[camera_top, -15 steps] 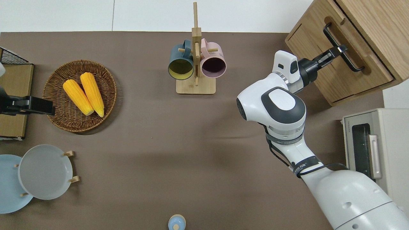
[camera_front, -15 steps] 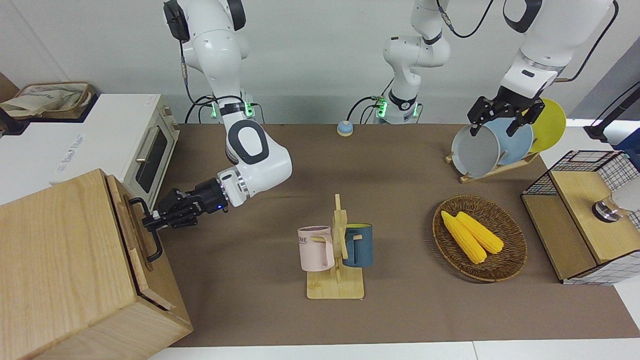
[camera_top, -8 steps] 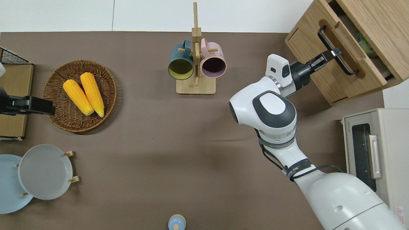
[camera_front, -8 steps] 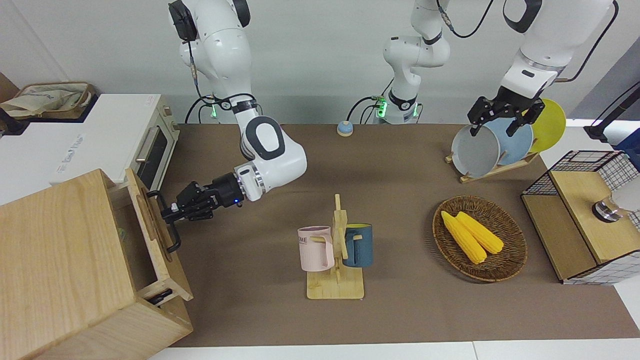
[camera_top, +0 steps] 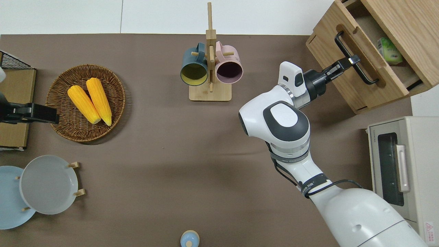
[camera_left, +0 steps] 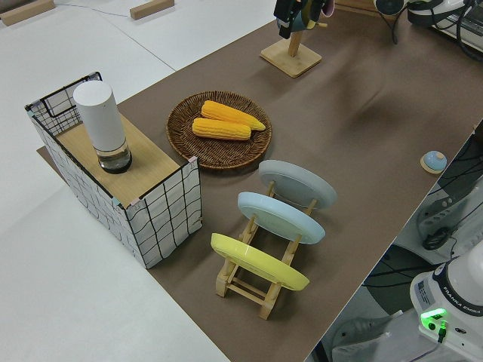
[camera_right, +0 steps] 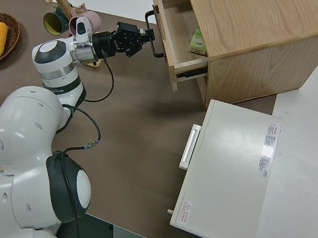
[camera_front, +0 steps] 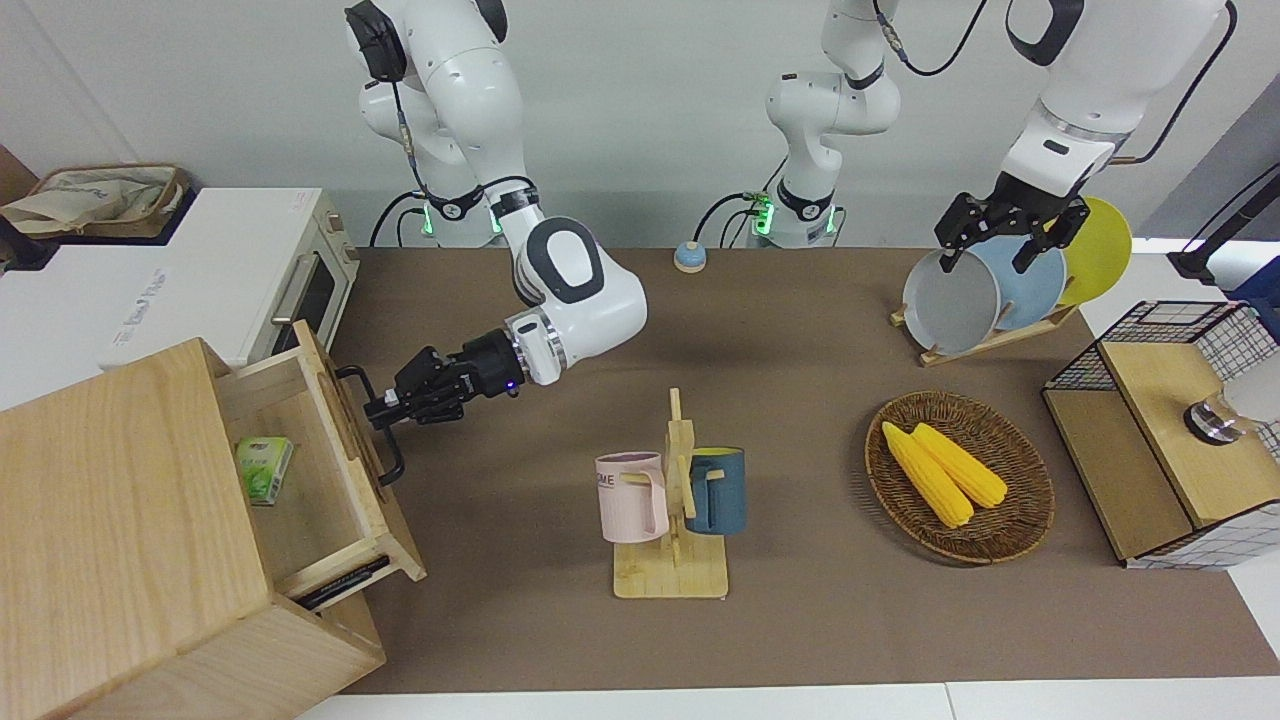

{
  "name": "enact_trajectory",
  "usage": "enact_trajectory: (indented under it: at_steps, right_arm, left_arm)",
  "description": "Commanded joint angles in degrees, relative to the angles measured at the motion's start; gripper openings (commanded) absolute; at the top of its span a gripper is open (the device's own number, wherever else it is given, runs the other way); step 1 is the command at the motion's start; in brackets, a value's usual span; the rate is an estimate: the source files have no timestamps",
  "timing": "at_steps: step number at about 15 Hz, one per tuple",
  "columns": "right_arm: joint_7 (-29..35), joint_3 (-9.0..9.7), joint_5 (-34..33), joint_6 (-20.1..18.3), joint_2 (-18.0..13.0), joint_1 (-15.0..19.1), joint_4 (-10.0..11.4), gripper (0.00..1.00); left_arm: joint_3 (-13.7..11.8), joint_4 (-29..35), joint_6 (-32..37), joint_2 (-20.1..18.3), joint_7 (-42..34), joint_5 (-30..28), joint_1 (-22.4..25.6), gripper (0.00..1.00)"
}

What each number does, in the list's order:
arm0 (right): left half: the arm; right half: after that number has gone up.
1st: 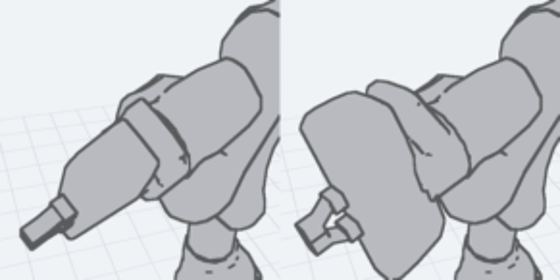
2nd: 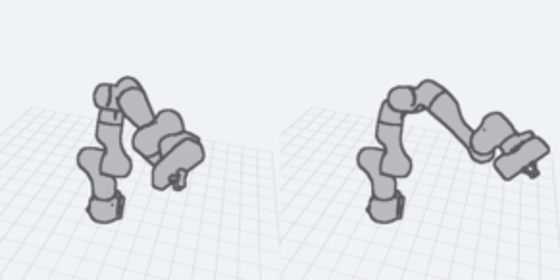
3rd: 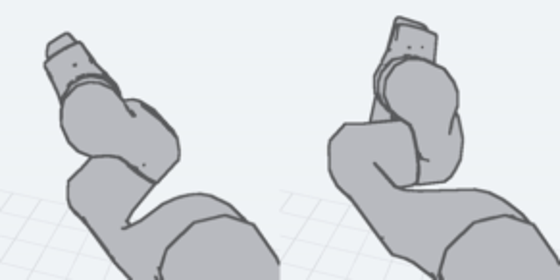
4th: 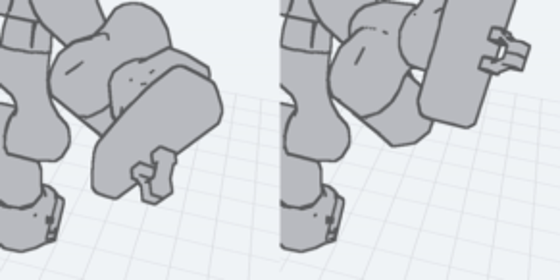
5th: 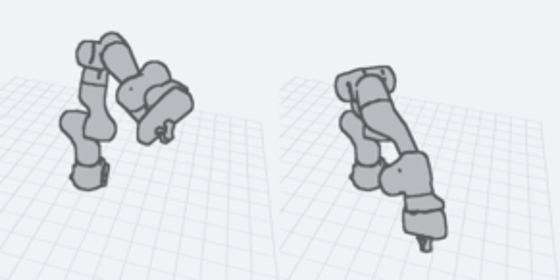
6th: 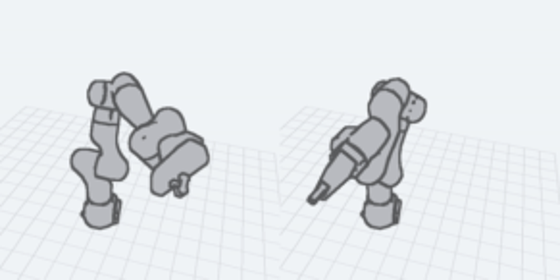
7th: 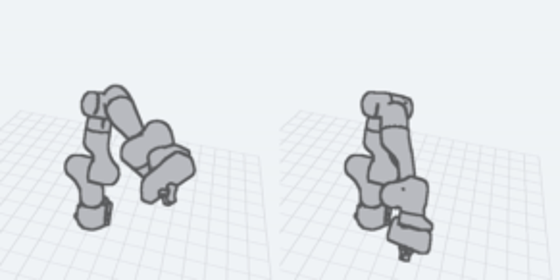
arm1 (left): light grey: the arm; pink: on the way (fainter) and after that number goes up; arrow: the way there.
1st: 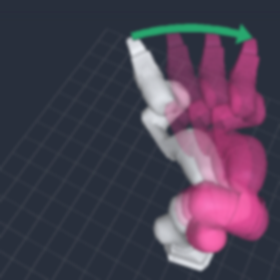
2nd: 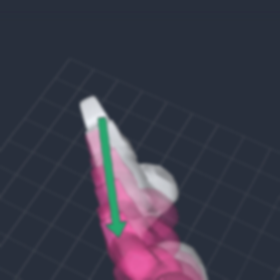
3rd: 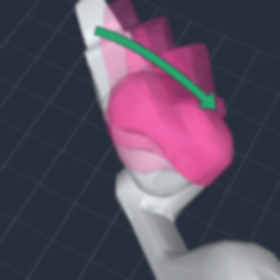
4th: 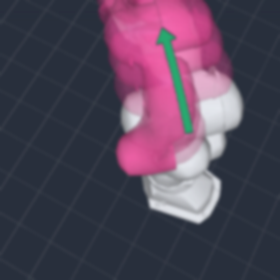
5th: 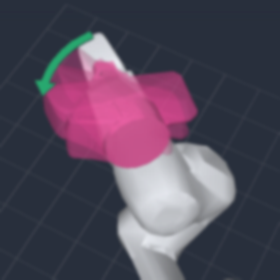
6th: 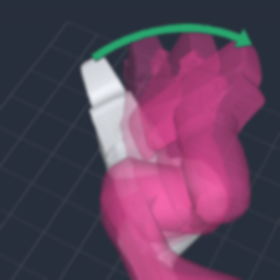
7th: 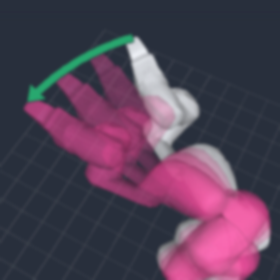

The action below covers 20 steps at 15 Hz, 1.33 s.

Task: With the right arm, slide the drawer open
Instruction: 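Pull the handle toward the robot with the right gripper, sliding the drawer out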

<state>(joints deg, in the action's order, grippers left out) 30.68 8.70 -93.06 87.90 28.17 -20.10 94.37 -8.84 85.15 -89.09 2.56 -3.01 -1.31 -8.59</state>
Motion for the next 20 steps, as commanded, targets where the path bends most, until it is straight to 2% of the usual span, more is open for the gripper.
enact_trajectory:
  at_steps: [1,5,7,17,20]
  right_arm:
    - [-5.10,0.26,2.26,0.87,-0.31,-1.44,-0.59,0.058]
    - [-5.36,0.26,2.70,-0.89,-0.22,-3.90,-0.68,0.056]
    - [-5.54,0.26,2.79,-1.07,-0.14,-4.60,-1.64,0.056]
    - [-5.80,0.26,3.93,-5.11,0.04,-9.78,-1.73,0.056]
    - [-5.80,0.26,4.02,-7.21,1.27,-11.71,-3.14,0.056]
  left_arm:
    - [-0.92,-1.12,-0.04,0.69,-0.33,0.78,-0.99,1.00]
    - [-0.92,-1.12,-0.04,0.69,-0.33,0.78,-0.99,1.00]
    - [-0.92,-1.12,-0.04,0.69,-0.33,0.87,-0.99,1.00]
    - [-0.92,-1.12,-0.04,0.69,-0.33,0.78,-0.99,1.00]
    - [-0.92,-1.12,-0.04,0.69,-0.33,0.87,-0.99,1.00]
